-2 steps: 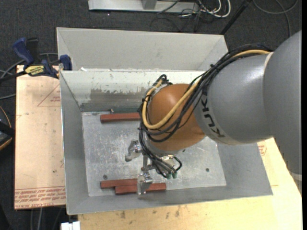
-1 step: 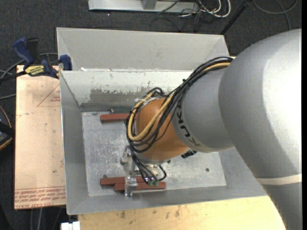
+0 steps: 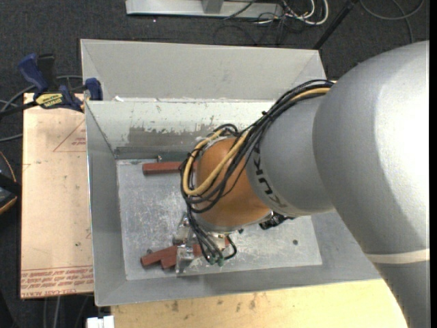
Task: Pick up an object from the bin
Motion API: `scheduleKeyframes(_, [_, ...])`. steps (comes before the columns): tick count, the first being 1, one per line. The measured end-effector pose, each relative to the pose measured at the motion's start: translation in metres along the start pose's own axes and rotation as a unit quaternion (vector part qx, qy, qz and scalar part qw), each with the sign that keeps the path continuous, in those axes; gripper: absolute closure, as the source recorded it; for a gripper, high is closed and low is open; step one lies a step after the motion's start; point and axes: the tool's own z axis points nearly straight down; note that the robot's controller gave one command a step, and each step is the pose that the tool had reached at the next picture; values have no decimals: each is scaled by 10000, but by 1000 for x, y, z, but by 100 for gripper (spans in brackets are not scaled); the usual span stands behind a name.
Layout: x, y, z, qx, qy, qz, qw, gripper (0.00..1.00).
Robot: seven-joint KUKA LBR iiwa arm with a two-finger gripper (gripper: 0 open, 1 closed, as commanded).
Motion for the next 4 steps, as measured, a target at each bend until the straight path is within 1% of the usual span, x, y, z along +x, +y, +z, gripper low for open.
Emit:
scheduleKeyframes(2, [0, 0, -2, 6, 10, -1, 10000, 100])
scheduleKeyframes(3, [3, -1, -10, 43, 70, -8, 10000, 100])
scheduleKeyframes(4, [2, -1, -24, 49, 53, 1, 10000, 100])
